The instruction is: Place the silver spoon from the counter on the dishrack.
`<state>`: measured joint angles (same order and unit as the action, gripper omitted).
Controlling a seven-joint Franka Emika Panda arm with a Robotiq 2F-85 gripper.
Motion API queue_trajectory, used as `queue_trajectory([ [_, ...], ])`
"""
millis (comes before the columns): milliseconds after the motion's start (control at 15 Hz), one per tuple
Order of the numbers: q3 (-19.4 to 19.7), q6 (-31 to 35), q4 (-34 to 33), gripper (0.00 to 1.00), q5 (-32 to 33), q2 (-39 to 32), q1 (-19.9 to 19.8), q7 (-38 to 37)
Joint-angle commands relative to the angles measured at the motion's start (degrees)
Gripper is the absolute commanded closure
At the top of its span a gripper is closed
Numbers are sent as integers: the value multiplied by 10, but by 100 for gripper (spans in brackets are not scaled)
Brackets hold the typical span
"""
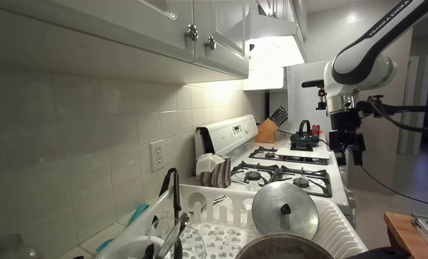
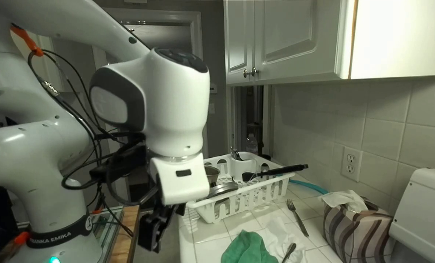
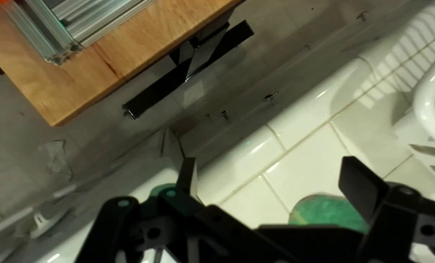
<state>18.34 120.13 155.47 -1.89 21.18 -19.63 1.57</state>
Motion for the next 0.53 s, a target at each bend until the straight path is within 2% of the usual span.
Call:
queue_trajectory([
  [0,5,3,0,0,1,-6,-10,1],
  [200,6,6,0,0,1,-12,-12,0],
  [467,48,127,-22,0,-3,-86,-38,16],
])
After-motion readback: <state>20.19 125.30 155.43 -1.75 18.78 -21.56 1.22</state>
